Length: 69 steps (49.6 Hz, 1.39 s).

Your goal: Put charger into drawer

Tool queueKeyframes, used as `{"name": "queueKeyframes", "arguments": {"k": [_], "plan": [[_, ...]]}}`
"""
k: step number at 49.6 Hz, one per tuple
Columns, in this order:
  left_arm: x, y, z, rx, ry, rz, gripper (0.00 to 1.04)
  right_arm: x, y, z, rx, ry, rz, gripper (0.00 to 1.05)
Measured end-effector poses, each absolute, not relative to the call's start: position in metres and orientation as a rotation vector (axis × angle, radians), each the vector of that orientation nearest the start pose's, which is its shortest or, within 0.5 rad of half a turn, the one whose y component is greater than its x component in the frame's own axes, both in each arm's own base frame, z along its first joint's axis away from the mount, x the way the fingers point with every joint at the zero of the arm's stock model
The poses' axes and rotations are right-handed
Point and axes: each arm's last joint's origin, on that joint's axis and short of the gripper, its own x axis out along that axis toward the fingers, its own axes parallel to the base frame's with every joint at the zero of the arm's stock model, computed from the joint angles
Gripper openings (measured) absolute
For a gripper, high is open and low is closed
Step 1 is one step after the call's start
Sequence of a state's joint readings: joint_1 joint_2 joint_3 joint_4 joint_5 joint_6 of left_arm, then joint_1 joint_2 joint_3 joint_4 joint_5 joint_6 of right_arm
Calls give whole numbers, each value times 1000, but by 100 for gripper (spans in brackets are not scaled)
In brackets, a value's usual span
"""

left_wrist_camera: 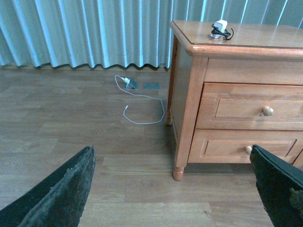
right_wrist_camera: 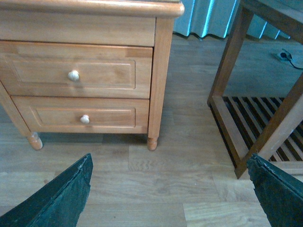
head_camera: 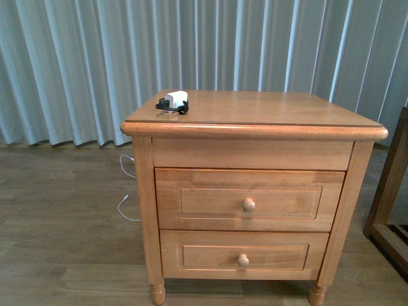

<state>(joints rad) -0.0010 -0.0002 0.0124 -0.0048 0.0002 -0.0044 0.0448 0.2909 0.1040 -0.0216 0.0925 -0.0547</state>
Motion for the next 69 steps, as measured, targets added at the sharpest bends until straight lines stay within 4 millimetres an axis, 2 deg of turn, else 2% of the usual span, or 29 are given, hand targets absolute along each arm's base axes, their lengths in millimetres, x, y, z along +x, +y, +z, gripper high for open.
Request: {"name": "queueKeyframes", "arguments": {"k": [10,25,31,40,46,57,69], "plan": [[97,0,167,-4,-8,-1,99,152,10,180,-77,239,2,97],[97,0,167,-4,-8,-1,99,238,43,171,-124,290,69,97],[97,0,167,-4,-8,-1,99,280,64,157,-145,322,90,97],[97,0,167,-4,-8,-1,99,326,94,131,-164,346,115,97],[97,0,167,-5,-8,-1,99,356,106,116,-166,338,107,97],[97,0,167,-4,-8,-1,99,400,117,86,-165,339,73,97],[97,0,167,-4,-8,-1,99,432,127,70,-146,341,70,97]]}}
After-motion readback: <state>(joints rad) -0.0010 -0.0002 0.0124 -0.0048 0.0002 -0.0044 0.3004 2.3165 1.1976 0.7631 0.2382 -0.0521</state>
